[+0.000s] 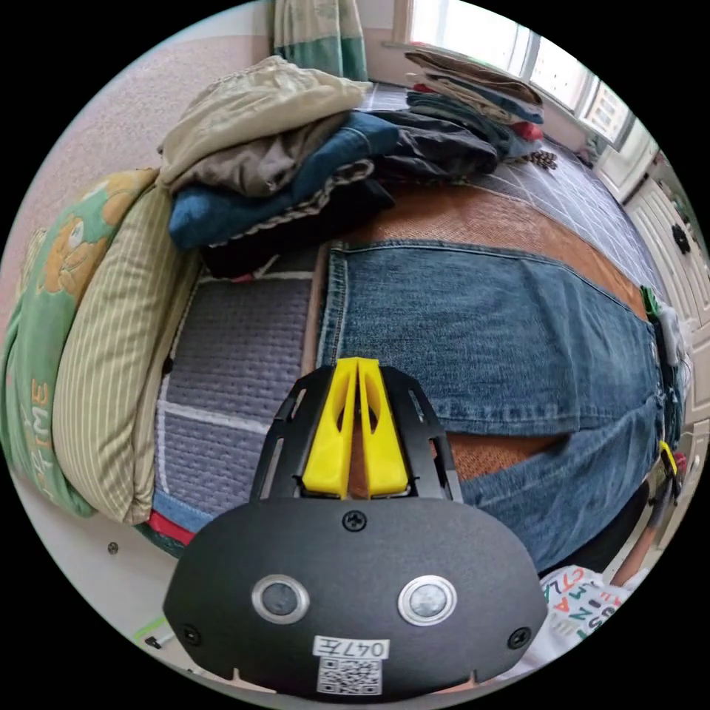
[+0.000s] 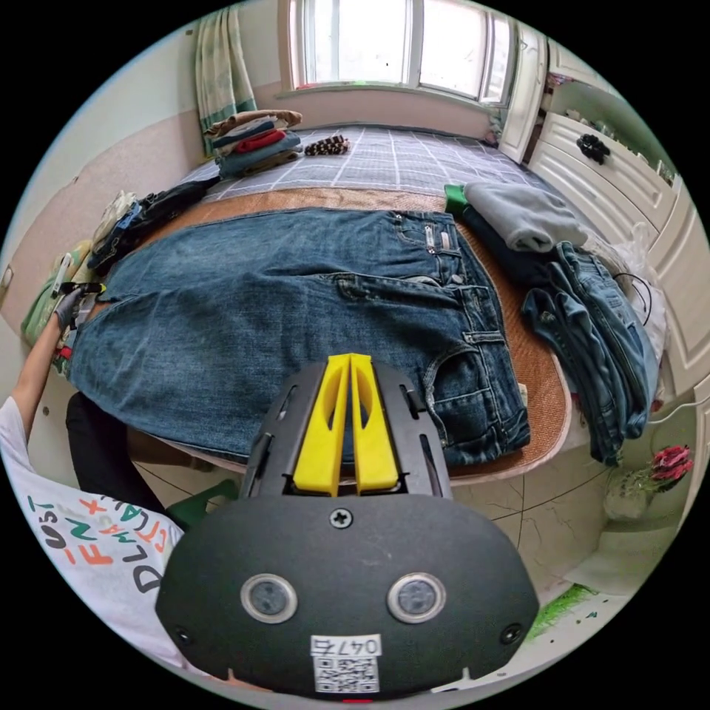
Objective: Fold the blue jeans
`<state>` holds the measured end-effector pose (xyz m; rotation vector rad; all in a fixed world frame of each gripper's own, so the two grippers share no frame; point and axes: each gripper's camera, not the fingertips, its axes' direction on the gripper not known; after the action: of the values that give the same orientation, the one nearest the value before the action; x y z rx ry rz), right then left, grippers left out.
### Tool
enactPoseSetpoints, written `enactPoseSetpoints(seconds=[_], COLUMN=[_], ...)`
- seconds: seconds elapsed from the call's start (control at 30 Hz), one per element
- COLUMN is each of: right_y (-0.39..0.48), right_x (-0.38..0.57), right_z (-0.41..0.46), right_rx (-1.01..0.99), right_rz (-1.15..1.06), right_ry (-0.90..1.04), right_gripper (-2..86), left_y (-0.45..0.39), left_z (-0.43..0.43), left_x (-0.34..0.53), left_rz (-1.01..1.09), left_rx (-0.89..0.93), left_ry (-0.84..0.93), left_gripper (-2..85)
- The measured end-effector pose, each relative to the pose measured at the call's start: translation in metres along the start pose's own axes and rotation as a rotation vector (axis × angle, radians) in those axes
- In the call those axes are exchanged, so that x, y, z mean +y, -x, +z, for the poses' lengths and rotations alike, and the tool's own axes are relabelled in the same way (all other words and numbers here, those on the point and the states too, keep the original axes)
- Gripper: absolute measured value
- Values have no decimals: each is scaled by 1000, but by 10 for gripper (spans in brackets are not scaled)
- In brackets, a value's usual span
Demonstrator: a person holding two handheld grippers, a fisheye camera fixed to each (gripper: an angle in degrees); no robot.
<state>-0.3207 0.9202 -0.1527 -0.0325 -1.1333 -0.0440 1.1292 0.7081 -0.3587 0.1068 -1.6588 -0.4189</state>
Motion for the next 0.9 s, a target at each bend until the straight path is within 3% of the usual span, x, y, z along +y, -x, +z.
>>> enactPoseSetpoints(seconds=[0.1, 0.17, 0.3, 0.37, 0.5, 0.6, 0.73, 0.9], right_y=[-17, -39, -75, -90, -88, -59, 38, 140], right_x=[17, 36, 72, 99, 121, 109, 37, -20], right_z=[-27, -47, -73, -87, -79, -59, -43, -44], right_rx=[5, 35, 103, 115, 55, 15, 141, 226], right_rz=[59, 130, 250, 317, 340, 292, -22, -252], right_ry=[-51, -89, -155, -243, -295, -260, -94, -75], right_gripper=[4, 17, 31, 29, 22, 12, -4, -6], left_y=[23, 27, 47, 67, 122, 139, 119, 51], left_z=[-24, -64, -150, -162, -142, -118, -139, -179], left_x=[-2, 25, 164, 239, 396, 463, 452, 349], left_rz=[-109, -136, -161, -213, -457, -621, -542, -273], left_rx=[1, 7, 296, 408, 493, 499, 459, 287], left_ry=[-27, -160, -455, -509, -490, -431, -433, -361], left_gripper=[-8, -8, -8, -7, 4, 42, 37, -7])
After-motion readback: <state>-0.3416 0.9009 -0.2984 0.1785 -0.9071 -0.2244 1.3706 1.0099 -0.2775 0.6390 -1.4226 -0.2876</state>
